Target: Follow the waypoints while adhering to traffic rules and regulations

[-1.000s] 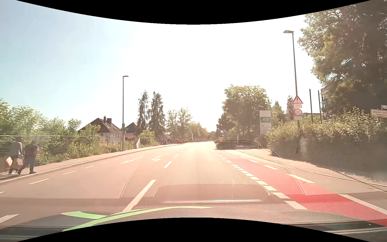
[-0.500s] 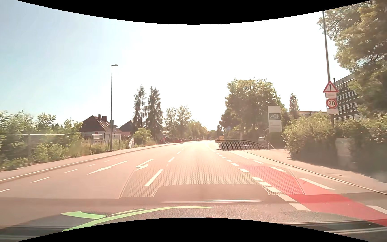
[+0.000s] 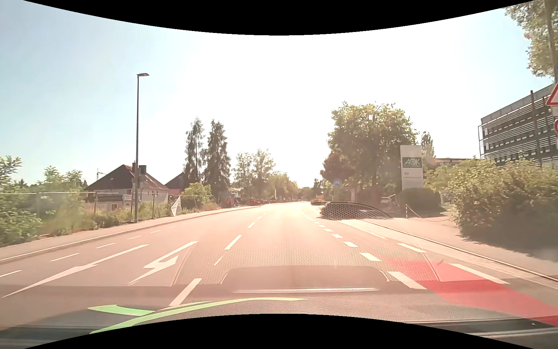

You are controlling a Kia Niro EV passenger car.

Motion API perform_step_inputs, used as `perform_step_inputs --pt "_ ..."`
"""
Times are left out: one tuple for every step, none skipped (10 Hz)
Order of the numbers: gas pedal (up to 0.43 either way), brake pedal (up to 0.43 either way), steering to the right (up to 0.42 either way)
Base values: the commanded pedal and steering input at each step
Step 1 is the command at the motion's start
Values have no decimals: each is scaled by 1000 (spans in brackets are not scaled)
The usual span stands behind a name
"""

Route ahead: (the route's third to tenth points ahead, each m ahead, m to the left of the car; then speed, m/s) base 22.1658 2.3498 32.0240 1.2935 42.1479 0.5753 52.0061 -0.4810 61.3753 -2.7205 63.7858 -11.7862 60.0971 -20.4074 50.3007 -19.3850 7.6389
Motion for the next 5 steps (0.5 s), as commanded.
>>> perform_step_inputs --pt "0 0 6" --pt "0 0 6" --pt "0 0 6" --pt "0 0 6" --pt "0 0 6"
